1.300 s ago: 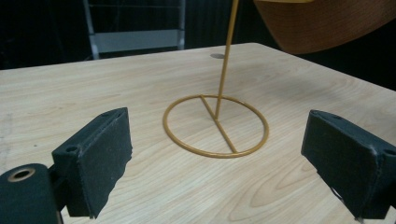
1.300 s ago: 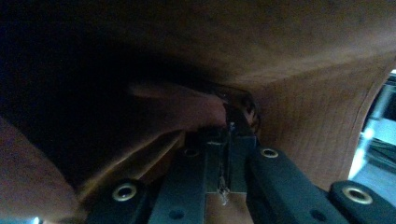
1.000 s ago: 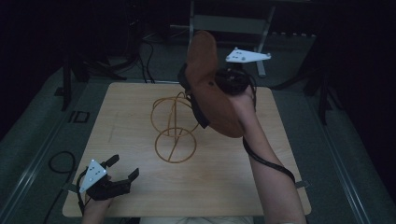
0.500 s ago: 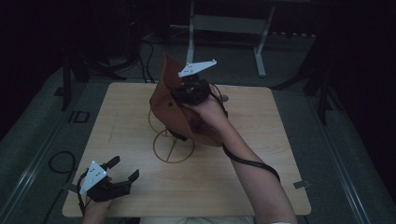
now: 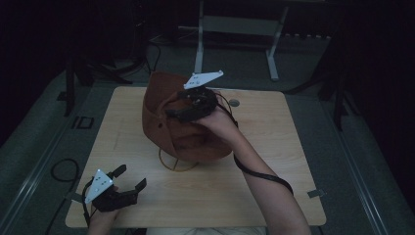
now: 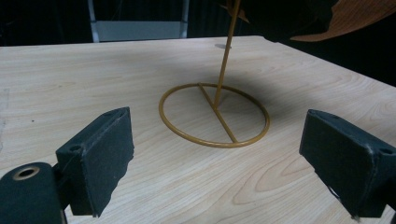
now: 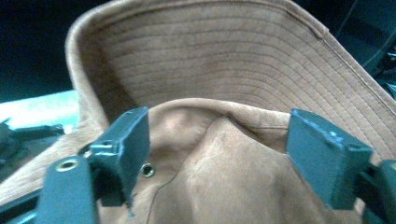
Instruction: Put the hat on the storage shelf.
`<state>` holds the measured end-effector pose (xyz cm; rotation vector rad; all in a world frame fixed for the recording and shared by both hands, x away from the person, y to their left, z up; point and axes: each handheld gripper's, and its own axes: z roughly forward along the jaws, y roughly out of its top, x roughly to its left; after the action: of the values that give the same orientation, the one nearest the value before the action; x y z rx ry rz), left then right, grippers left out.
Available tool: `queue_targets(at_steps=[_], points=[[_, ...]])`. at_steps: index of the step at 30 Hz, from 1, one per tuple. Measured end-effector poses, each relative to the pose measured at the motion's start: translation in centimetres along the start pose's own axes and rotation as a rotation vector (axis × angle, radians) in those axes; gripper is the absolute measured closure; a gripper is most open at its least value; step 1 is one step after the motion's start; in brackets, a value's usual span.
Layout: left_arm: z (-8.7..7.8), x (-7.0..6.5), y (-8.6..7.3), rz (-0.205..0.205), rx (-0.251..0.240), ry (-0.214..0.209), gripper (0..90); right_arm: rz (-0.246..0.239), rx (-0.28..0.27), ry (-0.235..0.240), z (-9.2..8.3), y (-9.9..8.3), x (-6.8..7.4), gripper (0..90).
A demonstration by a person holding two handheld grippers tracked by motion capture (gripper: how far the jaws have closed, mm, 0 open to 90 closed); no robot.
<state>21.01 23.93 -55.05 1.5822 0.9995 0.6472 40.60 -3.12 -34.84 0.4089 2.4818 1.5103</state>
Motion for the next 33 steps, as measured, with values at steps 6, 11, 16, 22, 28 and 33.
queue_targets(at_steps=[6, 11, 16, 22, 28, 33], points=[[0.2, -0.1, -0.2, 0.003, -0.007, 0.003, 10.4, 0.018, -0.034, 0.042, -1.7, -0.7, -0.3, 14.7], [0.5, -0.1, -0.4, 0.008, -0.002, -0.018, 10.4, 0.022, -0.039, 0.012, -2.8, -1.7, -0.8, 14.9], [0.8, -0.2, -0.7, 0.015, 0.008, -0.014, 10.4, 0.033, -0.044, -0.018, -4.1, -2.8, -1.2, 14.9], [1.0, 0.0, -0.8, 0.01, 0.018, -0.005, 10.4, 0.054, -0.049, -0.038, -5.4, -4.4, -1.6, 14.9], [1.2, 0.1, -1.0, 0.011, 0.026, 0.02, 10.4, 0.068, -0.036, -0.082, -6.4, -6.1, -2.1, 14.9], [1.5, 0.3, -1.2, 0.004, 0.035, 0.039, 10.4, 0.072, -0.028, -0.111, -7.4, -7.4, -2.3, 14.9]])
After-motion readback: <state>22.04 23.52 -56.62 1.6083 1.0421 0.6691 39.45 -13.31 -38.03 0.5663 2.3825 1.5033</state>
